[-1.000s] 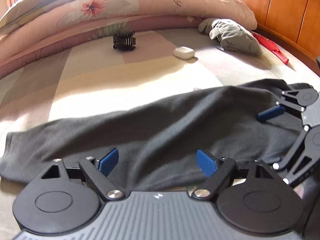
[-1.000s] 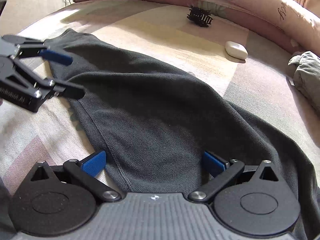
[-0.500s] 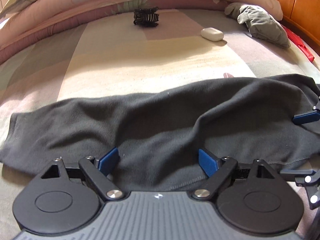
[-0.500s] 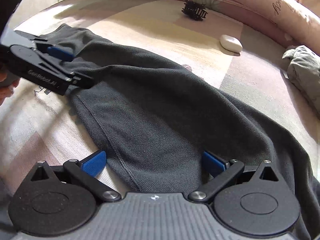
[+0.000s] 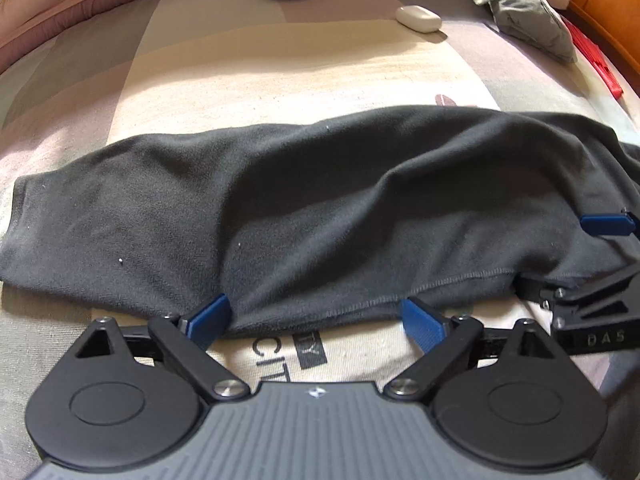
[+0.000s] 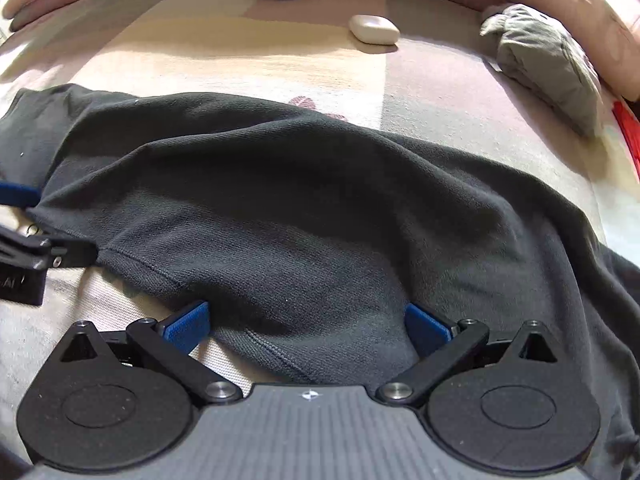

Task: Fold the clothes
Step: 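Smooth the folded sweatpants with both open grippers, then press both open grippers along the folded edge to flatten it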

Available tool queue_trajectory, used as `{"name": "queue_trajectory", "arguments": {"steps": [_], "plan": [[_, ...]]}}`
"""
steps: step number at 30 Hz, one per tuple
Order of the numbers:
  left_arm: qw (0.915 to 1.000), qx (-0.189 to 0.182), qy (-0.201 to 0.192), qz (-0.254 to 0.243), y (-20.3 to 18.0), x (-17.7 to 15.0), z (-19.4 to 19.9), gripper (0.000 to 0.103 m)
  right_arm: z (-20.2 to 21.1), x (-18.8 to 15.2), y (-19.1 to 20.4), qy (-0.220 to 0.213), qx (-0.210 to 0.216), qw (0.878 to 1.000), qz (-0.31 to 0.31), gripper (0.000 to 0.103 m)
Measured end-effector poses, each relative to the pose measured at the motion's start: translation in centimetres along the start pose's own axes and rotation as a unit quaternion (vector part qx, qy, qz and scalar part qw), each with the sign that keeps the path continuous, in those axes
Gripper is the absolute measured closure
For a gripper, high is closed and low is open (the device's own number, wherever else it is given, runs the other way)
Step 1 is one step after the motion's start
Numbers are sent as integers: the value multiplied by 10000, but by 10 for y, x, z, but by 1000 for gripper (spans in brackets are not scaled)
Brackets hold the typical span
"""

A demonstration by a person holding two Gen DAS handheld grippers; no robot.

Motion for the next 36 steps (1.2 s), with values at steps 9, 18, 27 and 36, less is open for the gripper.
{"name": "queue_trajectory", "arguments": {"steps": [9,18,27,36], "plan": [[9956,212,240,875,-1,13,33,12,10,-11,0,-150,-183,9994,-254,0],[9883,1075,-247,1049,-15,43,32,12,22,-9,-11,-232,335,9990,156,0],[9883,1023,-1117,203,-15,54,-12,13,27,15,-51,-795,-431,9897,-1107,0],[9915,597,-1156,5,19,10,-11,9,-8,14,-19,-811,-957,9890,-787,0]]}}
Point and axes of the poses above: each gripper's, at about its wrist camera, not at the fingertips, and z roughly against the way its jaws point, y to its left, x to its top, the point moved 5 cm from there along -z, roughly the way its jaws point, and after that the axes turned 14 degrees about -y, right-handed, at the moved point
